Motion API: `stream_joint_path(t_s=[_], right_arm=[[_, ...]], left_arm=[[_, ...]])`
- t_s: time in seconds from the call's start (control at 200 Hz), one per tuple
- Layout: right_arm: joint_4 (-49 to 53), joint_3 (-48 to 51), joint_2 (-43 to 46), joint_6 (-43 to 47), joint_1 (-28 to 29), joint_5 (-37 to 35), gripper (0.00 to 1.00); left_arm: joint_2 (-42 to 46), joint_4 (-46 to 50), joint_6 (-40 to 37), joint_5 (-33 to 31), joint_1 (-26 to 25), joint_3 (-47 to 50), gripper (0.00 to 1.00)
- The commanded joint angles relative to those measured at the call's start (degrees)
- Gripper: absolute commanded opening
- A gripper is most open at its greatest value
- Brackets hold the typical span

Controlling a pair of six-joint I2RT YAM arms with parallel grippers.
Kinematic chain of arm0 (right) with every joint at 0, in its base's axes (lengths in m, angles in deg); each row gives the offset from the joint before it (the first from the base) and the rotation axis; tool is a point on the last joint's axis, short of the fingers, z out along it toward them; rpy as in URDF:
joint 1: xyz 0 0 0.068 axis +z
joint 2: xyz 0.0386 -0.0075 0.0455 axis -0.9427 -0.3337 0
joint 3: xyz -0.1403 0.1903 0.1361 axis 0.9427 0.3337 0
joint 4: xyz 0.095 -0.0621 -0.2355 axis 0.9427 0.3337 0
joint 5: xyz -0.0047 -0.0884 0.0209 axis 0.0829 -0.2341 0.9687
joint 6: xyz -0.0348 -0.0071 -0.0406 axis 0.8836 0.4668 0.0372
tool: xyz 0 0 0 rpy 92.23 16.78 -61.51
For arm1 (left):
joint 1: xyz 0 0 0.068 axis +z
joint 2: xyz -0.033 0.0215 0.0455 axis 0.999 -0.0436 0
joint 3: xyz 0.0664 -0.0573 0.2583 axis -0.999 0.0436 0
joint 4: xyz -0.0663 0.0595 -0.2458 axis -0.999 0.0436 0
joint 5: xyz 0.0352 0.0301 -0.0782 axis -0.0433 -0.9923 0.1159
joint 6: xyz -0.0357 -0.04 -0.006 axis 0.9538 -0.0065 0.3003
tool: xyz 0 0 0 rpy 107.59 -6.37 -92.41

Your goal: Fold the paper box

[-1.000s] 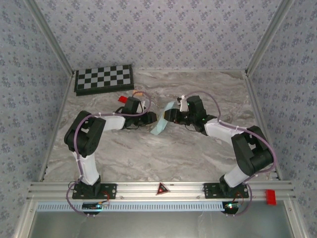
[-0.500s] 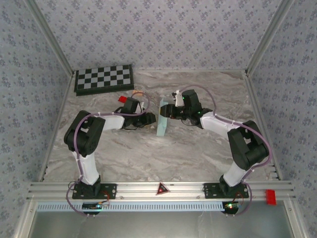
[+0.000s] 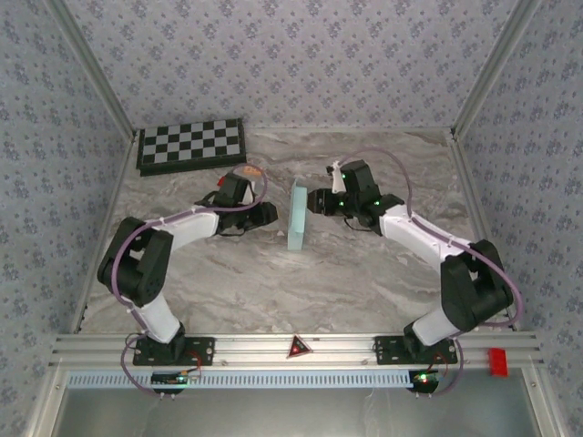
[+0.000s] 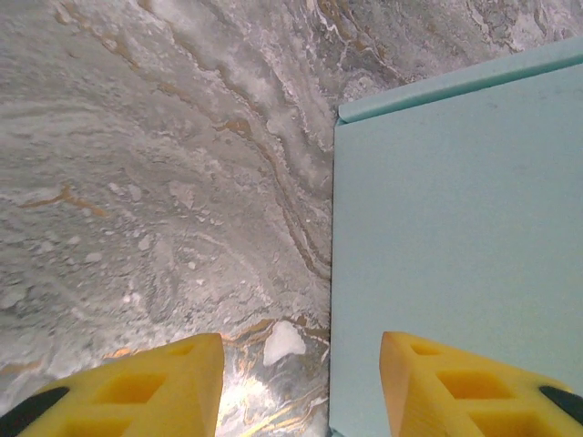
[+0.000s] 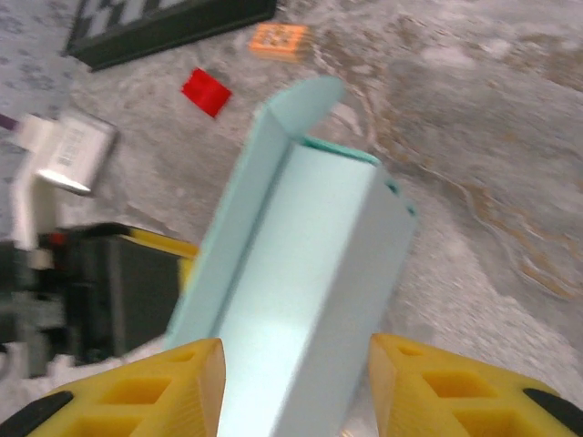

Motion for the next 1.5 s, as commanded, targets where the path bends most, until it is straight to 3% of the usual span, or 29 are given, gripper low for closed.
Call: stream_joint_path(t_s=[0.0, 0.095, 0.25, 0.54, 1.0, 1.284, 1.494], right_arm=[[3.58, 5.45, 1.62, -0.18, 0.2, -4.87, 0.43], [0.51, 9.79, 1.76, -2.2, 0.85, -3.4, 0.37], [-4.57, 13.92, 0.06, -4.14, 3.55, -3.22, 0.36], [-10.42, 13.45, -5.89, -7.08, 7.37, -2.37, 0.36], [-17.36, 11.84, -10.64, -8.98, 8.45, 2.84, 0.39], [-13.27, 14.27, -3.47, -8.56, 6.7, -3.99, 0.39], [-14.04, 13.48, 1.59, -8.55, 2.0, 0.22, 0.41]], left_arm=[[2.8, 4.61, -2.82, -1.89, -0.48, -2.96, 0.49], [3.57, 6.66, -4.41, -2.1, -0.95, -4.28, 0.49], [5.16, 10.8, -7.51, -4.32, -1.85, -6.89, 0.51], [6.14, 13.32, -9.83, -4.96, -2.8, -9.16, 0.52], [5.27, 13.08, -10.62, -2.15, -2.9, -10.4, 0.52], [5.54, 13.72, -10.8, -3.23, -2.9, -11.27, 0.52], [5.84, 13.86, -10.89, -3.56, -2.94, -11.35, 0.52]])
